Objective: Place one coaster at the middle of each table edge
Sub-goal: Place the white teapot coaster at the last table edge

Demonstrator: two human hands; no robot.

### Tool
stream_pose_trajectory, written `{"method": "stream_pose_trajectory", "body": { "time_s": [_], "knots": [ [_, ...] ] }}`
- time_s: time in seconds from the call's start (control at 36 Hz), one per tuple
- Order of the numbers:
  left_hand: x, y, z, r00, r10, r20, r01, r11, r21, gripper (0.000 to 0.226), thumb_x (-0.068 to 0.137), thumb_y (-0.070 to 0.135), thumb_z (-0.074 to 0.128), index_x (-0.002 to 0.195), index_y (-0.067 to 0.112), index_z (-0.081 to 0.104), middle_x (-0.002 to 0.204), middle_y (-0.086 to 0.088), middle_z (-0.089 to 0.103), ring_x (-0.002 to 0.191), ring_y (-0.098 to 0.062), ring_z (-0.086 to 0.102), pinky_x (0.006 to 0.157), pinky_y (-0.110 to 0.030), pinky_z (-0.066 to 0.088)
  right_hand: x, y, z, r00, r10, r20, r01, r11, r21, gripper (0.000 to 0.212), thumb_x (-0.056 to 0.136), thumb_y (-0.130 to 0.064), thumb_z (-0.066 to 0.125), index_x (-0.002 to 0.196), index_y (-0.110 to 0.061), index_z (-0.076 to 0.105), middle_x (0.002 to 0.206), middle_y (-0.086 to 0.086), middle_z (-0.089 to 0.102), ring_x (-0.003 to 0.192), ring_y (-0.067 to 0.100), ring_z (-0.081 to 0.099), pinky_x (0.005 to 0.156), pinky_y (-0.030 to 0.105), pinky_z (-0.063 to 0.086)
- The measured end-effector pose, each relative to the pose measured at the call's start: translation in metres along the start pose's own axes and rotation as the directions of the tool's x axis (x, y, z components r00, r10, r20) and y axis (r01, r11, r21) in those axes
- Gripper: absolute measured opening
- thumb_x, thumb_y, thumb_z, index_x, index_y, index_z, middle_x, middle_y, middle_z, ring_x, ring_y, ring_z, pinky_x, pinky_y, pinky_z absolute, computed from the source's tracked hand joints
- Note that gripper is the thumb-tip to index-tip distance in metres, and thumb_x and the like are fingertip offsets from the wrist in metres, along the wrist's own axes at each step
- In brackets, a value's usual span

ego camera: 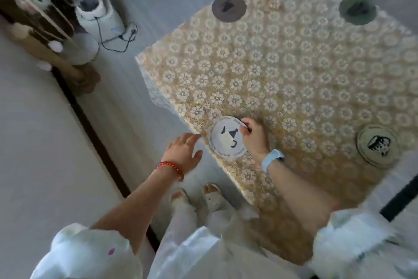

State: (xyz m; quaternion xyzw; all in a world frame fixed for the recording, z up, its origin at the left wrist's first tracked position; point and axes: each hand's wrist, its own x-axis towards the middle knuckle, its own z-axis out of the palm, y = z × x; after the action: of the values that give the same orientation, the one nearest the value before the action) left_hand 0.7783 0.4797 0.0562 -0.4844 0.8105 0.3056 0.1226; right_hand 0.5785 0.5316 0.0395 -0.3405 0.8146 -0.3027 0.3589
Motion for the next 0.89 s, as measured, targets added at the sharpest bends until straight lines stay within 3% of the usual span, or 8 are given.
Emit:
{"method": "stream_pose_trajectory", "body": {
  "time_s": [0.11, 0.17, 0.28, 0.33, 0.42, 0.64, 0.78, 0.89],
  "knots": [
    [0.028, -0.010, 0.002, 0.988, 0.103, 0.117, -0.117, 0.986, 0.118, 0.058, 0.087, 0.037, 0.047, 0.139, 0.029, 0.021, 0.149, -0.005, 0.023, 0.136, -0.026, 0.024, 0.108, -0.050, 0.029, -0.005, 0.005, 0.001, 0.999, 0.026, -0.036, -0.029, 0.995, -0.098, 0.029, 0.091, -0.013, 0.046, 0.118, -0.013, 0.053, 0.107, 0.011, 0.066, 0.088, 0.027, 0.062, 0.077, 0.043, 0.054],
    [0.041, -0.015, 0.001, 0.976, 0.150, 0.160, -0.177, 0.969, 0.172, 0.063, 0.086, 0.039, 0.049, 0.139, 0.031, 0.017, 0.152, -0.003, 0.014, 0.139, -0.026, 0.015, 0.111, -0.051, 0.024, -0.008, 0.006, 0.003, 0.998, 0.037, -0.045, -0.044, 0.985, -0.164, 0.035, 0.092, -0.014, 0.042, 0.127, -0.014, 0.046, 0.108, 0.008, 0.063, 0.082, 0.017, 0.061, 0.071, 0.037, 0.055],
    [0.063, -0.026, -0.006, 0.942, 0.238, 0.238, -0.296, 0.923, 0.246, 0.068, 0.084, 0.041, 0.052, 0.140, 0.030, 0.015, 0.155, -0.002, 0.002, 0.141, -0.027, 0.001, 0.113, -0.055, 0.015, -0.024, 0.005, 0.009, 0.979, 0.032, -0.200, -0.078, 0.971, -0.225, 0.044, 0.091, -0.010, 0.042, 0.135, -0.014, 0.037, 0.141, 0.011, 0.038, 0.129, 0.027, 0.035, 0.103, 0.039, 0.035],
    [0.074, -0.031, -0.011, 0.914, 0.297, 0.275, -0.374, 0.879, 0.295, 0.072, 0.084, 0.043, 0.051, 0.141, 0.031, 0.009, 0.155, -0.002, -0.003, 0.142, -0.028, -0.002, 0.113, -0.056, 0.012, -0.037, 0.004, 0.013, 0.974, 0.067, -0.215, -0.109, 0.976, -0.188, 0.047, 0.091, -0.011, 0.042, 0.137, -0.014, 0.033, 0.145, 0.012, 0.034, 0.134, 0.029, 0.027, 0.111, 0.045, 0.028],
    [0.093, -0.032, -0.019, 0.878, 0.377, 0.295, -0.465, 0.818, 0.338, 0.078, 0.083, 0.045, 0.052, 0.141, 0.032, 0.001, 0.155, -0.003, -0.005, 0.142, -0.028, -0.005, 0.113, -0.056, 0.009, -0.055, 0.002, 0.021, 0.958, 0.181, -0.221, -0.199, 0.978, -0.060, 0.054, 0.087, -0.011, 0.045, 0.138, -0.015, 0.029, 0.141, 0.013, 0.036, 0.130, 0.029, 0.032, 0.109, 0.046, 0.033],
    [0.121, -0.023, -0.016, 0.781, 0.544, 0.306, -0.623, 0.717, 0.313, 0.082, 0.077, 0.047, 0.059, 0.141, 0.030, 0.011, 0.155, -0.005, 0.002, 0.141, -0.028, 0.003, 0.111, -0.055, 0.015, -0.078, 0.002, 0.065, 0.817, 0.498, -0.290, -0.482, 0.867, 0.130, 0.039, 0.086, 0.000, 0.039, 0.125, -0.005, 0.041, 0.128, 0.020, 0.042, 0.115, 0.032, 0.040, 0.099, 0.038, 0.038],
    [0.129, -0.019, -0.010, 0.764, 0.549, 0.339, -0.642, 0.702, 0.308, 0.085, 0.077, 0.050, 0.055, 0.141, 0.030, 0.004, 0.154, -0.004, 0.000, 0.141, -0.029, -0.003, 0.112, -0.057, 0.013, -0.072, -0.009, 0.080, 0.777, 0.540, -0.324, -0.471, 0.840, 0.271, 0.053, 0.083, 0.004, 0.042, 0.133, -0.008, 0.032, 0.126, 0.019, 0.040, 0.115, 0.033, 0.043, 0.102, 0.038, 0.040],
    [0.136, -0.017, -0.012, 0.759, 0.556, 0.339, -0.648, 0.692, 0.318, 0.086, 0.073, 0.054, 0.058, 0.141, 0.032, 0.009, 0.155, -0.005, -0.004, 0.141, -0.030, -0.005, 0.109, -0.059, 0.014, -0.063, -0.015, 0.079, 0.747, 0.533, -0.396, -0.448, 0.845, 0.292, 0.060, 0.084, 0.004, 0.042, 0.139, -0.012, 0.024, 0.122, 0.021, 0.044, 0.109, 0.034, 0.047, 0.094, 0.038, 0.043]
  ]
}}
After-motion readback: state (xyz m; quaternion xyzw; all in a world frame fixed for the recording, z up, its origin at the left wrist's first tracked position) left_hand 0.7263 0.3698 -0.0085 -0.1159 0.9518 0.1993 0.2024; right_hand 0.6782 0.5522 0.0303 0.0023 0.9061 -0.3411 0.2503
